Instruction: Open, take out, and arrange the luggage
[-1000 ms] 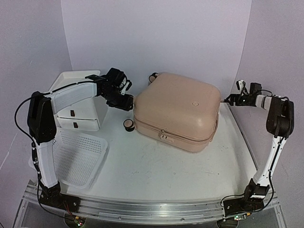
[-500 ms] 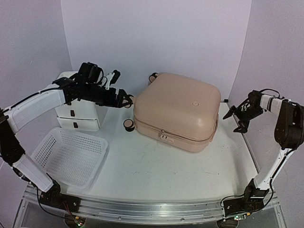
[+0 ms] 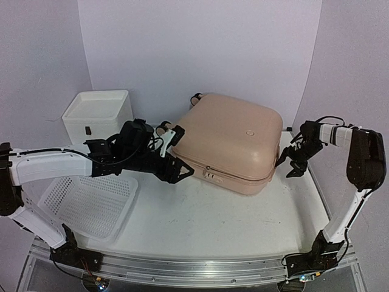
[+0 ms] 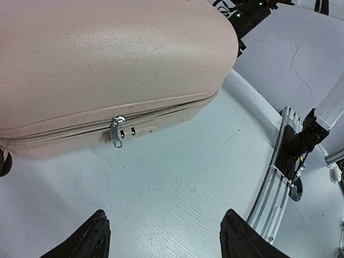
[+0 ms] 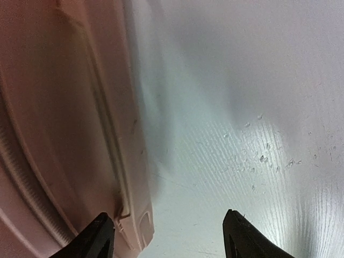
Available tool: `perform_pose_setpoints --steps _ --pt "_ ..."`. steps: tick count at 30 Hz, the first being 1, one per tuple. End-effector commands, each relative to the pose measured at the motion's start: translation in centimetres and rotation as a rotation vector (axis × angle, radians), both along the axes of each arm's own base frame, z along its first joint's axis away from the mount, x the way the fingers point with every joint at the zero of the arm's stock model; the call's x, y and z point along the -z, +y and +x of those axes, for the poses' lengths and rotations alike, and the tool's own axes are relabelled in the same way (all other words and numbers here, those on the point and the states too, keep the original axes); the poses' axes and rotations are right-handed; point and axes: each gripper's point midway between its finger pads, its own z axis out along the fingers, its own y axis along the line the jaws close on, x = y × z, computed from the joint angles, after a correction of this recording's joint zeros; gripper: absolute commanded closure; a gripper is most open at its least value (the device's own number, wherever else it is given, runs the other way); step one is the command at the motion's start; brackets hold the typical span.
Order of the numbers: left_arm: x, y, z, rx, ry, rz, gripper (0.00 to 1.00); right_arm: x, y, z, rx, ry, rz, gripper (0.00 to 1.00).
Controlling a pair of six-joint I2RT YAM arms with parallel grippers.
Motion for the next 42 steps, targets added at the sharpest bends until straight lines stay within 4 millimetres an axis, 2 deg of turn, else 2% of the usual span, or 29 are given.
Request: perform_pose_setpoints --steps 1,4,9,13,16,20,23,25,30,33,42 --pt "-0.9 -1.5 2.3 -0.075 -0.094 -0.086 0.31 1.5 -0.2 1.2 -0.004 0.01 -0.056 0.3" --pt "-0.1 -2.3 3.3 -0.106 -0.118 -0.111 0.31 2.7 -0.2 1.4 -0.019 0.029 -0.069 0.32" --pt "3.1 -4.1 5.6 -0.148 -0.138 -0.075 0.26 4.0 -0.1 1.2 -0.036 0.038 -0.07 0.42" --pt "5.1 -5.8 7.1 -0.158 -0.163 -0.086 0.26 4.5 -0.1 0.5 -0.057 0.046 -0.078 0.58" --pt "6.3 -7.3 8.0 -0.156 -0.146 -0.093 0.32 4.3 0.0 0.1 -0.07 0.038 -0.074 0.67" --pt "7.8 -8.5 8.5 -0.166 -0.092 -0.127 0.37 4.2 0.5 -0.3 -0.094 0.035 -0.043 0.7" --pt "8.6 -8.7 9.2 -0.211 -0.06 -0.139 0.44 4.5 0.7 -0.6 -0.108 0.04 -0.038 0.74" --pt "9.2 -7.9 10.2 -0.277 -0.033 -0.143 0.49 4.5 0.7 -0.7 -0.113 0.04 -0.034 0.75" --pt "9.5 -8.0 11.0 -0.315 0.008 -0.182 0.49 4.4 1.0 -0.6 -0.126 0.034 -0.016 0.76" --pt "9.2 -8.7 11.2 -0.302 0.019 -0.209 0.51 4.4 1.2 -0.6 -0.131 0.034 -0.008 0.78" --pt "7.8 -9.0 11.9 -0.316 -0.009 -0.248 0.74 4.6 1.5 -0.8 -0.14 0.041 0.012 0.83"
